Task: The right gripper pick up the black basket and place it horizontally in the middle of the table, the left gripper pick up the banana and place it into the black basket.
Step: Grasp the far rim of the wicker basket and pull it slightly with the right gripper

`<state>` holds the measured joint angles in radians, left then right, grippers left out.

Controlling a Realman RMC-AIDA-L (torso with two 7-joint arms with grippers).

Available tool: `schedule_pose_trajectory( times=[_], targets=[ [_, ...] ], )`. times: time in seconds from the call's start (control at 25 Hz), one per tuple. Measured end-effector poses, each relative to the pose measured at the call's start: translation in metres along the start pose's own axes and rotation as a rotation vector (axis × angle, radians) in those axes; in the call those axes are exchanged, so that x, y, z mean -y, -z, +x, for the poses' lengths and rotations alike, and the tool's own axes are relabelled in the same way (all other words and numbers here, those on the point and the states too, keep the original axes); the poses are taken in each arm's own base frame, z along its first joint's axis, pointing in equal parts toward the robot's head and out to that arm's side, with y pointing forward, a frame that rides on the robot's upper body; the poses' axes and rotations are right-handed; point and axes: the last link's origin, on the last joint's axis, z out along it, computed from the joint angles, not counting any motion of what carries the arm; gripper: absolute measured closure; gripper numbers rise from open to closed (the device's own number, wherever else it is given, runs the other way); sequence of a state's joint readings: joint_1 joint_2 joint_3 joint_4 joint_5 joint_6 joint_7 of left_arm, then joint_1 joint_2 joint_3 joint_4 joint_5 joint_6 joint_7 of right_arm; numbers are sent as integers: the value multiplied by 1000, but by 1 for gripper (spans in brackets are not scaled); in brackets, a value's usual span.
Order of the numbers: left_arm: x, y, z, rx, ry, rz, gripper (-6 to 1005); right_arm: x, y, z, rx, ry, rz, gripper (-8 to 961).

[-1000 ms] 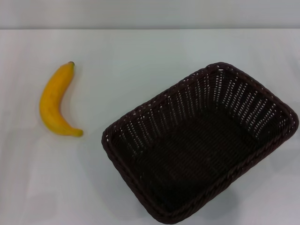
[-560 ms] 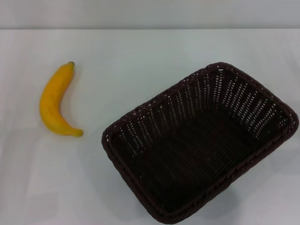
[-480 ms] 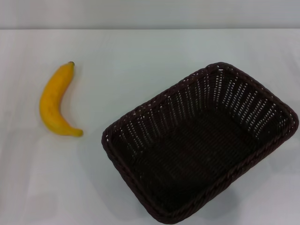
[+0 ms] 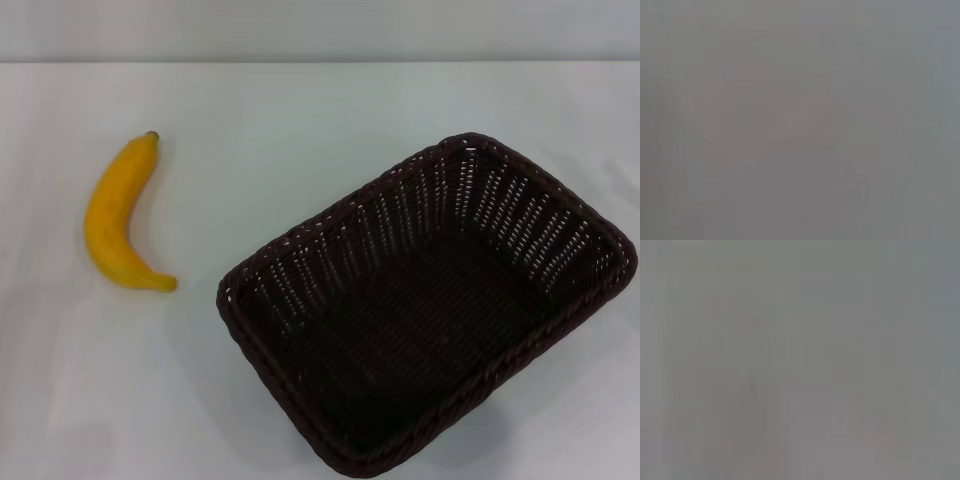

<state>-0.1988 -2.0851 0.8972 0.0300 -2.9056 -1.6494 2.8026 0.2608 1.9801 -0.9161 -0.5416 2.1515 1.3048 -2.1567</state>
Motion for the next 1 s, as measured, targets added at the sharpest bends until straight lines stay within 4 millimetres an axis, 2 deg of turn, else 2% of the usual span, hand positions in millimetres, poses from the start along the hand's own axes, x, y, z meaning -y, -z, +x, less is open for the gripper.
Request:
schedule_pose_trajectory(
  times=[0.04, 0.24, 0.56, 0.84, 1.0],
  targets=[
    [0, 0, 0, 0, -1, 2, 112, 0, -2, -3, -12, -5, -12, 89],
    [2, 3, 0, 7, -1, 7, 111, -1, -28, -45, -196, -52, -132, 90],
    [3, 7, -1, 18, -5, 7, 112, -23, -73, -102, -538, 30, -166, 92],
    [2, 6, -2, 24, -2, 4, 111, -49, -102, -122, -858, 49, -197, 93],
    [-1, 2, -3, 18, 2, -4, 112, -56, -108, -129, -956, 37, -192, 94]
  ],
)
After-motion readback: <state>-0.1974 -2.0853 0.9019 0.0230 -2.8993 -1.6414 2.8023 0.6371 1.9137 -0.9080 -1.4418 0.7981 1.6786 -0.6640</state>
